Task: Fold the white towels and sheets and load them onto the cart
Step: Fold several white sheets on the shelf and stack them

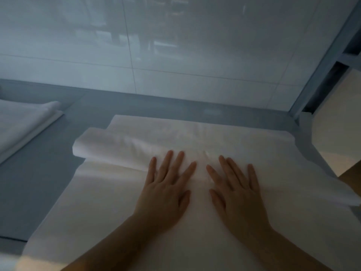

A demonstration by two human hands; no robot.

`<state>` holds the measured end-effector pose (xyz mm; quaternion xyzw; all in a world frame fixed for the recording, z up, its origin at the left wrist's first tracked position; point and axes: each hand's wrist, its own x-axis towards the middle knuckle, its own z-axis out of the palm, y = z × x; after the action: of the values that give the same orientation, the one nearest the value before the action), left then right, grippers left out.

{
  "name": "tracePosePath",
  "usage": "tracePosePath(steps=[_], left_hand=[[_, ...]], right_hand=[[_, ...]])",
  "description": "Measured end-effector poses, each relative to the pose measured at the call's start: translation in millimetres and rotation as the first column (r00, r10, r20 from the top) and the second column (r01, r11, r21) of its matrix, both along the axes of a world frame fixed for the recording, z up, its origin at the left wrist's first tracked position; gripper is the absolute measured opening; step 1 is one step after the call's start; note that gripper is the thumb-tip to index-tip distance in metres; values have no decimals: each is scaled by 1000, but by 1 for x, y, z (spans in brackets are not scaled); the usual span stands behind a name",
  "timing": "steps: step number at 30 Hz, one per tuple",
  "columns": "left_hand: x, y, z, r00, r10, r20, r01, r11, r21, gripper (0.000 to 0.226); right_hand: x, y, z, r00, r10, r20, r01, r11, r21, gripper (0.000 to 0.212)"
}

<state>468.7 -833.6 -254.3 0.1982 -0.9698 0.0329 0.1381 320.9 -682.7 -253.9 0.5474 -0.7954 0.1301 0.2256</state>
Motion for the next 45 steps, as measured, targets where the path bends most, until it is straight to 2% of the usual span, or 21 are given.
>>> tracePosePath(steps=[4, 6, 7, 10, 13, 16, 19, 21, 23, 26, 28, 30, 32, 34, 36, 39, 42, 45], left_hand=[[13, -12, 15, 999, 8, 39, -8, 1000, -14, 67], [10, -28, 28, 996, 22, 81, -22, 1000, 2, 69], [6, -33, 32, 994, 37, 101, -41, 999, 34, 70], [-3, -34, 25, 984, 101, 146, -114, 990, 82, 74], [-2, -27, 10, 983, 124, 136, -139, 984, 109, 72], [1, -26, 11, 988, 123, 96, -137, 978, 155, 63], [-1, -27, 8, 993, 100, 65, -109, 980, 166, 58], [-1, -28, 5, 993, 99, 57, -107, 982, 153, 58], [-1, -29, 3, 994, 101, 53, -107, 986, 132, 57], [-2, -28, 4, 995, 93, 36, -97, 986, 133, 54], [-1, -28, 6, 995, 95, 8, -95, 986, 138, 51], [-1, -28, 9, 992, 104, -66, -96, 989, 117, 50], [-1, -28, 19, 981, 123, -149, -111, 990, 86, 56], [-2, -26, 33, 968, 116, -222, -117, 993, 8, 66], [-8, -30, 50, 979, 90, -182, -98, 995, -36, 77], [-14, -30, 67, 999, 45, 24, -43, 997, -64, 78], [-4, -17, 66, 994, 16, 109, -9, 998, -62, 64], [17, 5, 59, 999, -35, 32, 36, 999, -26, 63]], right_hand=[[-6, -4, 22, 998, 24, 58, -19, 997, -75, 42], [-33, -25, 41, 994, 32, 100, -19, 992, -125, 34], [-50, -39, 50, 989, 10, 145, 5, 995, -99, 31], [-104, -83, 63, 947, -136, 291, 88, 981, 173, 41], [-140, -120, 49, 922, -215, 321, 61, 902, 428, 63], [-160, -145, 32, 919, -223, 326, 28, 860, 510, 76], [-170, -157, 27, 896, -228, 381, 19, 877, 481, 79], [-172, -162, 33, 905, -250, 343, 45, 859, 509, 82], [-168, -163, 44, 902, -234, 362, 17, 858, 513, 74], [-146, -154, 54, 924, -65, 377, -98, 912, 398, 43], [-122, -136, 58, 972, 9, 234, -76, 957, 281, 32], [-97, -112, 65, 986, 119, 114, -134, 982, 132, 26], [-76, -84, 75, 960, 273, 60, -277, 959, 66, 21], [-62, -57, 85, 927, 371, 52, -375, 920, 116, 18], [-53, -40, 86, 909, 414, 43, -415, 894, 166, 18], [-41, -17, 89, 883, 467, -46, -451, 871, 195, 19], [-30, 2, 95, 861, 508, 19, -496, 831, 253, 20], [-22, 6, 100, 842, 422, 336, -496, 850, 175, 38]])
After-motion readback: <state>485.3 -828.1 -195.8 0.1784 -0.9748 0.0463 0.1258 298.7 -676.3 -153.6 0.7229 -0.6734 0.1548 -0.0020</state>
